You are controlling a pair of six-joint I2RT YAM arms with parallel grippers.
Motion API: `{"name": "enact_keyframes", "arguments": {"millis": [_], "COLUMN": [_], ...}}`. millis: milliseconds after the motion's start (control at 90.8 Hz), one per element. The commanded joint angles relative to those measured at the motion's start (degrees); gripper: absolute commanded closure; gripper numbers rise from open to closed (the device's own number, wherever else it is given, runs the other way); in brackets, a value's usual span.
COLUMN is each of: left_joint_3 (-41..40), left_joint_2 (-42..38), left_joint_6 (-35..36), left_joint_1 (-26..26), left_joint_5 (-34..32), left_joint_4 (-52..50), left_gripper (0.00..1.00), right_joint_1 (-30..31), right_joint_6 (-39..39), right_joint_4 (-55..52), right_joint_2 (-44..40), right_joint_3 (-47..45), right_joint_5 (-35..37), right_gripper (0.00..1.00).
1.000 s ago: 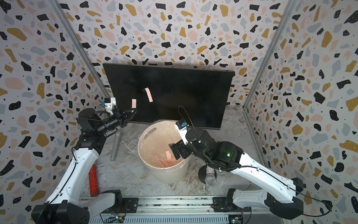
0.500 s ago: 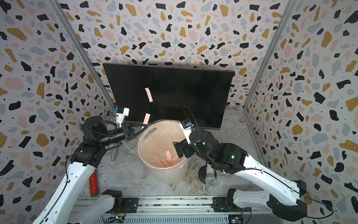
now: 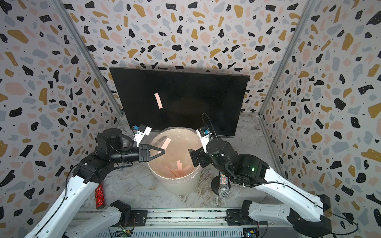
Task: Remove the sticky note from the monitor
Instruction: Place the sticky note in the trash bin.
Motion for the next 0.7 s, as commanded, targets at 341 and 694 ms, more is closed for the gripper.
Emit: {"name": "enact_keyframes", "arguments": {"millis": [341, 694], "left_joint_3": [6.00, 6.96], "left_joint_2": [4.97, 6.99], "left_joint_6": [10.92, 11.17], "left_joint_1": [-9.99, -12.09], "left_joint_5": [-11.94, -13.93], "left_joint_4": [-15.46, -15.79], "left_gripper": [1.00, 0.65], "right_joint_1": [0.03, 0.10], "right_joint_6": [0.43, 0.44], "right_joint_4": [0.62, 0.60], "right_joint_2": [-0.46, -1.33], "right_joint_3": [0.48, -0.63], "right_joint_5": [1.63, 2.26], "right_gripper": [0.00, 0.00]}}
